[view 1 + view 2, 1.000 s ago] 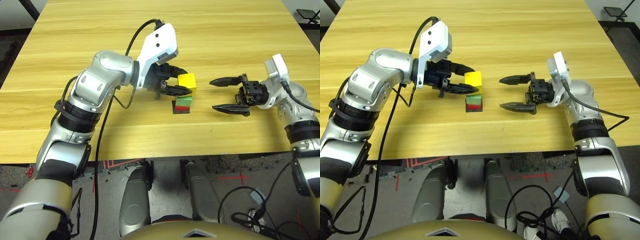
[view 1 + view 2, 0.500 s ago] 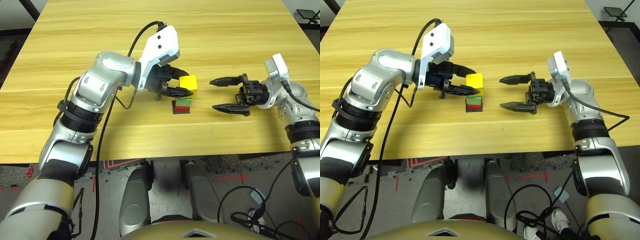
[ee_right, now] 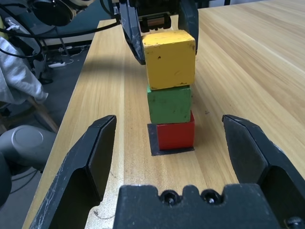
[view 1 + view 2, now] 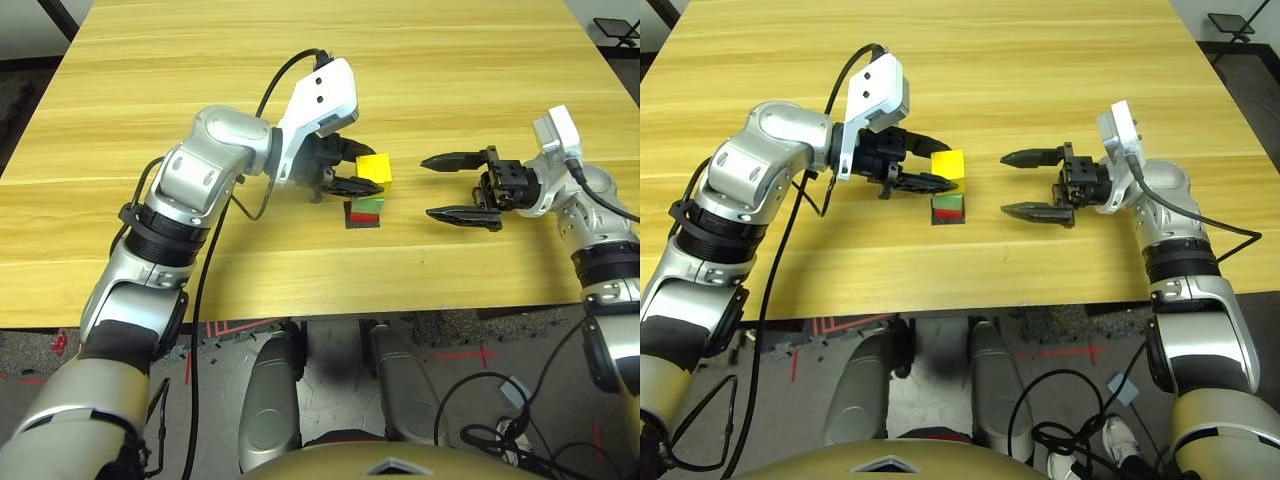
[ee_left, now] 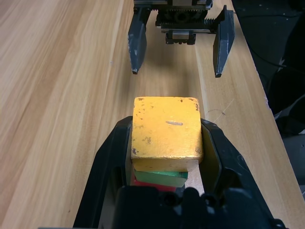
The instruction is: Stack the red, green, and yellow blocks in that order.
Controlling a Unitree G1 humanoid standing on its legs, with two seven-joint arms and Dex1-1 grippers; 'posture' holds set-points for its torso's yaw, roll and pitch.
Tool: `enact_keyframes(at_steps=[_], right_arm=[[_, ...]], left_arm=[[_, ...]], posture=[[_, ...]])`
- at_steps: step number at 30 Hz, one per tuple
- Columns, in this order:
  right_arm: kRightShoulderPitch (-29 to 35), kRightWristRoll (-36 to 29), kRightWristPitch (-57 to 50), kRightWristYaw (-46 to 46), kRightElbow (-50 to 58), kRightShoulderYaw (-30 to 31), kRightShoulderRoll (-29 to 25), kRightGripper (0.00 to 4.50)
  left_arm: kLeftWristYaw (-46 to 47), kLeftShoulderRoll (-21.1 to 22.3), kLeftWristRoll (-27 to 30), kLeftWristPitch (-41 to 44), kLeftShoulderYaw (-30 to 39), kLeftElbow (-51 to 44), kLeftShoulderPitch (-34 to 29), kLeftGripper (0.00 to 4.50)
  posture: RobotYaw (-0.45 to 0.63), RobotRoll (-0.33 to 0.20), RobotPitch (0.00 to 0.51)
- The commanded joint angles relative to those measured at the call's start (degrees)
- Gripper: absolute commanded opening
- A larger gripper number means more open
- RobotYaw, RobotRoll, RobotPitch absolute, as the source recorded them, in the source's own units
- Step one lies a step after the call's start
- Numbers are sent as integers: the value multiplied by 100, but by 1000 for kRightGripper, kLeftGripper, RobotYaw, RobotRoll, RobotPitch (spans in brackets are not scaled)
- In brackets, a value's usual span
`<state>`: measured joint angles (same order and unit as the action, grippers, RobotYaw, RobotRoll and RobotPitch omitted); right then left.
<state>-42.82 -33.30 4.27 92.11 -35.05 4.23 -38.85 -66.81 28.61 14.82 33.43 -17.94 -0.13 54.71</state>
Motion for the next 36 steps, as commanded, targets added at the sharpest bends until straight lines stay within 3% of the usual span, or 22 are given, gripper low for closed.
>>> enact_keyframes(at_steps=[1, 4, 7, 9, 13, 17, 20, 26, 32, 36], right_arm=[[80, 53, -9, 39, 70, -94, 32, 4500], [74, 61, -8, 39, 69, -120, 47, 4500], [67, 14, -11, 39, 103, -167, 30, 4500], [61, -23, -35, 39, 105, -201, -22, 4500], [-52, -266, -626, -249, -40, -812, -48, 4500], [-187, -356, -853, -1651, -518, -1743, -41, 4500], [-201, 14, -329, -2620, -1154, -2148, -169, 4500], [192, 509, 740, -4009, -1940, -2661, -239, 4500], [648, 624, 1267, -4535, -2201, -2981, -195, 4500], [802, 655, 1376, -4725, -2278, -3073, -225, 4500]], left_arm=[[-30, -9, -122, -144, -128, 133, -87, 2416], [27, -68, -146, -144, -87, 202, -93, 3392], [86, -162, 197, 180, 223, -7, -81, 4368], [267, -270, 560, 538, 616, -157, 13, 4447], [1106, -570, 1832, 1749, 2132, -471, 310, 4447], [2477, -888, 2439, 2137, 3464, -683, 67, 4447], [3364, -954, 1993, 1535, 3849, -745, -579, 4447], [4329, -756, 377, -580, 3666, -424, -2572, 4447], [4845, -867, -407, -2339, 3586, -215, -3588, 4447], [5160, -935, -510, -2840, 3687, -57, -3886, 4447]], posture=[[41, 1, 274], [42, 0, 271], [37, -2, 264], [32, -4, 263], [34, -12, 259], [39, -26, 255], [40, -37, 253], [43, -51, 252], [34, -68, 270], [37, -65, 271]])
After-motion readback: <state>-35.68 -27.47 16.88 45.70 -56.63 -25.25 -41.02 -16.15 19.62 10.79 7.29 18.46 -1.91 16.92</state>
